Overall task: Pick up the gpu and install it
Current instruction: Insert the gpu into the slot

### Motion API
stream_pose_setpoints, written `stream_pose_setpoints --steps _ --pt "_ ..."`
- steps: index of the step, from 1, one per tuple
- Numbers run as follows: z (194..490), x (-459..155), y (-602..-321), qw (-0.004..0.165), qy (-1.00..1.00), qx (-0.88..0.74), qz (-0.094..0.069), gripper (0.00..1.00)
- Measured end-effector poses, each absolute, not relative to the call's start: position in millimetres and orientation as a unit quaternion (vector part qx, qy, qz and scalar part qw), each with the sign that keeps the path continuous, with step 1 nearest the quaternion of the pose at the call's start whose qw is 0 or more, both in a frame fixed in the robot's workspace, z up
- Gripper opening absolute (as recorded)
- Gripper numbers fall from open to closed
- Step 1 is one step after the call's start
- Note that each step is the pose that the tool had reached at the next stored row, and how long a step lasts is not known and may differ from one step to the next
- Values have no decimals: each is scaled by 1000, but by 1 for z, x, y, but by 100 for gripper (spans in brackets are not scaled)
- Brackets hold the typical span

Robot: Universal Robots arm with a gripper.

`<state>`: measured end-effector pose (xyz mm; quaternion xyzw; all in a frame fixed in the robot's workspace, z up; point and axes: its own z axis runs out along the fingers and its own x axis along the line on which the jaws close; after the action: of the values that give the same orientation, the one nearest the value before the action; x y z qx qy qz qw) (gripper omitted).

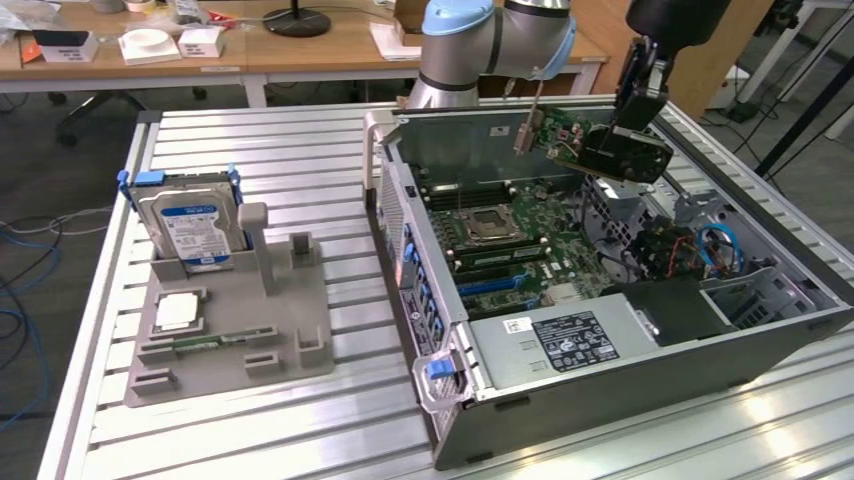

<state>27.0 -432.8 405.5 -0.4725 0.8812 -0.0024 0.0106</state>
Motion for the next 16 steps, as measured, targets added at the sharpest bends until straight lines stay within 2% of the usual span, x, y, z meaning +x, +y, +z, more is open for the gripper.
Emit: stream_pose_setpoints --steps 16 --pt "405 27 -433 11 873 -487 -2 26"
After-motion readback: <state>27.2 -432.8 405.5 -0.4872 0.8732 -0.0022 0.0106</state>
